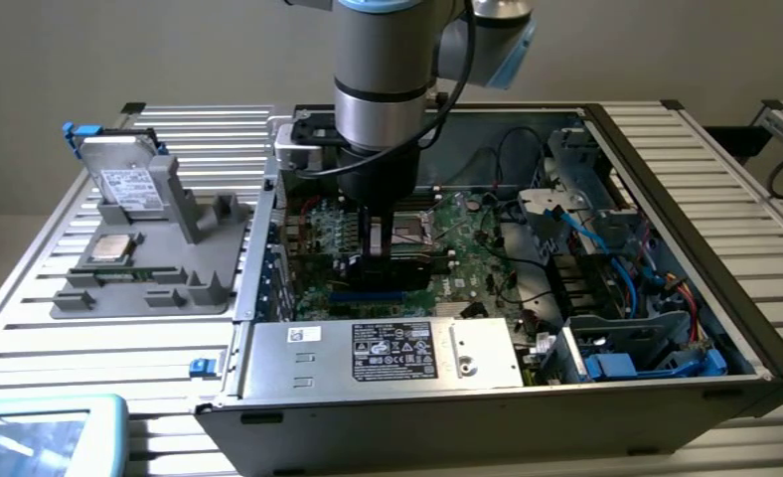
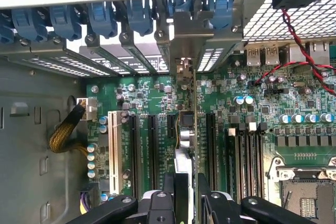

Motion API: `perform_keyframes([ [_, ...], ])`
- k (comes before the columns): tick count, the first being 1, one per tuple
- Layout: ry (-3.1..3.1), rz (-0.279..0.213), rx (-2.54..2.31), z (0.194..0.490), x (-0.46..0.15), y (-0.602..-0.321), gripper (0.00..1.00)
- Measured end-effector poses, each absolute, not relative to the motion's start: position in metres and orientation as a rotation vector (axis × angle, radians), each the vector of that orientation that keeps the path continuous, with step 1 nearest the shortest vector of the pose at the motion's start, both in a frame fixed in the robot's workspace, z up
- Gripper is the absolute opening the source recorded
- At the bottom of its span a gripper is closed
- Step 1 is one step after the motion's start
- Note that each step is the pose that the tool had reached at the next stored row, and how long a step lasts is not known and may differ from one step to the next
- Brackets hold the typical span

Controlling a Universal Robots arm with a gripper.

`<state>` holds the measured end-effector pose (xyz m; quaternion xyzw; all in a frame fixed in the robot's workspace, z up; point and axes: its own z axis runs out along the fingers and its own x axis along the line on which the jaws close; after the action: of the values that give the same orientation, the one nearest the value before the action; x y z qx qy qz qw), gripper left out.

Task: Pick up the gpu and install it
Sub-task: 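Insert the gpu into the slot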

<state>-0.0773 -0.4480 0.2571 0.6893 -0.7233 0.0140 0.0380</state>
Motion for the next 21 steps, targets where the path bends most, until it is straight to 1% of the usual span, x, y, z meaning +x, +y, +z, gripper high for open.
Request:
perform_keyframes([
  [21,-2.221,0.039,2.117,0.2553,-0.0784,-0.4487,0.27],
])
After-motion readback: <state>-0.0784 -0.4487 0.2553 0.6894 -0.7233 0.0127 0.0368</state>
